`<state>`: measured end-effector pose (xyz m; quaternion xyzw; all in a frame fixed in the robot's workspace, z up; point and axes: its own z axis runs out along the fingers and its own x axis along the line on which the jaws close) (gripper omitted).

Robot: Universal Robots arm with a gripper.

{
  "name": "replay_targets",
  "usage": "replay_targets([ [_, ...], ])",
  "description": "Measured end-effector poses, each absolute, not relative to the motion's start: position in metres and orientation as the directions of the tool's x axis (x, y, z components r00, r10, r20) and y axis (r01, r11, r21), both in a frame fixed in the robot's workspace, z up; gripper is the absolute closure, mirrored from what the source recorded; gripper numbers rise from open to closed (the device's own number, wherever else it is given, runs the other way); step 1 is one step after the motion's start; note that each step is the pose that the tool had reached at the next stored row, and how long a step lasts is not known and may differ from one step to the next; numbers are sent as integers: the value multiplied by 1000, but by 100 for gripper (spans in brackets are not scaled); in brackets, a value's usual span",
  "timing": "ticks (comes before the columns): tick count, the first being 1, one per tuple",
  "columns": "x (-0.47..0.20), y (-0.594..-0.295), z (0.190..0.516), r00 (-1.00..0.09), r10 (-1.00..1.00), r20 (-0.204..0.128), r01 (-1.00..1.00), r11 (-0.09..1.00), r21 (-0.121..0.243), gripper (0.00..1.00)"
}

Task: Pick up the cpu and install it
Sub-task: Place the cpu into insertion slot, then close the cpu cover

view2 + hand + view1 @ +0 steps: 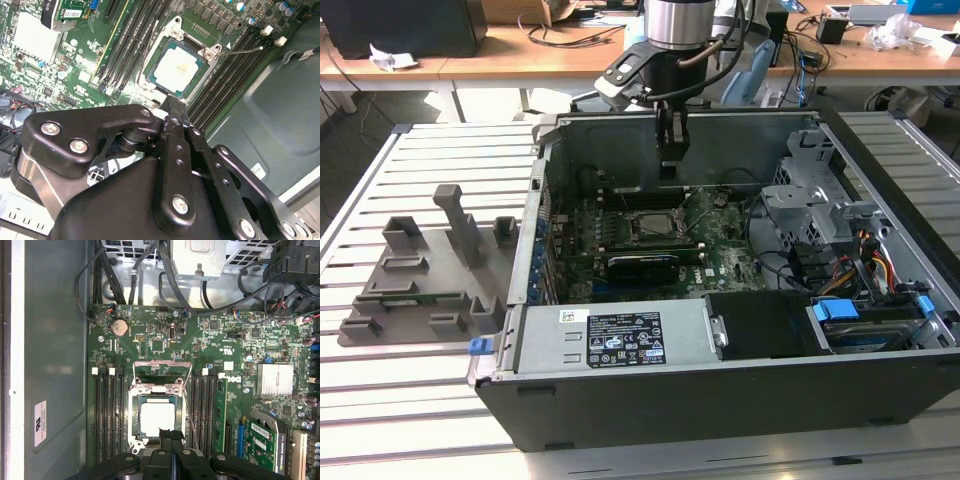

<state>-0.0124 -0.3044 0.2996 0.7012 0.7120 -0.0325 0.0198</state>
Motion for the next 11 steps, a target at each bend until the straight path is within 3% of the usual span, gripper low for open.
replay_targets([
  [11, -11, -304, 300, -16, 997, -74, 1000, 15, -18, 89],
])
